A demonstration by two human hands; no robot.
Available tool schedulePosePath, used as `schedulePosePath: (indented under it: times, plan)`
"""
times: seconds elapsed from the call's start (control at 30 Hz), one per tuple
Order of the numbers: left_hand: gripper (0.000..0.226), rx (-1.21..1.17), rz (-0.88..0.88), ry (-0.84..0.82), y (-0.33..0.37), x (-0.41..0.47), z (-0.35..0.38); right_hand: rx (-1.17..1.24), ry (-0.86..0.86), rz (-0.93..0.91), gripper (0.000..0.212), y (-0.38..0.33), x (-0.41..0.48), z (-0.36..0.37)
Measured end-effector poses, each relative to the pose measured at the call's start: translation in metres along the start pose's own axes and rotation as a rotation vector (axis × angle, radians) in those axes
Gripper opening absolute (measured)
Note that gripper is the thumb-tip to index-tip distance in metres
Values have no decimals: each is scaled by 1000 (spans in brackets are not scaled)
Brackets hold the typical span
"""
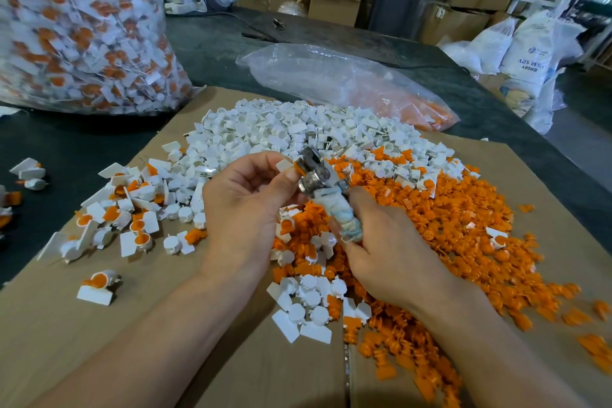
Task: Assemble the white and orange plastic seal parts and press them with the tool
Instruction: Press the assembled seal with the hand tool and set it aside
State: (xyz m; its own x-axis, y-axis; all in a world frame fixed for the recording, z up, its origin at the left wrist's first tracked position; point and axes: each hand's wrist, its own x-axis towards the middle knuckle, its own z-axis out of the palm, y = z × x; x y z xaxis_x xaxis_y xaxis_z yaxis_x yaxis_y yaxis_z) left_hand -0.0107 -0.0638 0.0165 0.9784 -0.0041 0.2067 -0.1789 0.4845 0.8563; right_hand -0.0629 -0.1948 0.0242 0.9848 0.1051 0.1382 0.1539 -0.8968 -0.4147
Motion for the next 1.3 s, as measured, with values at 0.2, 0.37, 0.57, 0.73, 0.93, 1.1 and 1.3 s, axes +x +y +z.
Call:
schedulePosePath:
  times: [0.2,0.37,0.57,0.73,0.93,1.1,1.3]
  plan:
    - [7,2,-21,14,-1,-1,0,-15,2,-8,24,1,1,1]
    - [10,1,-26,12,-1,0,-1,-15,24,-20,27,2,1,2]
    - [7,4,-19,5,-1,1,-2,3,55,-33,21,5,1,4]
    - [9,-55,-106,56,1,5,-7,-126,171,5,30,18,1,-8]
    - [9,-436,-261,295,12,22,-25,-210,303,191,41,45,-2,-27]
    - [28,-646,-271,408,14,38,-55,-288,282,317,52,64,-1,-32]
    - [45,-779,-290,372,6,46,-81,-353,220,356,61,76,5,-27]
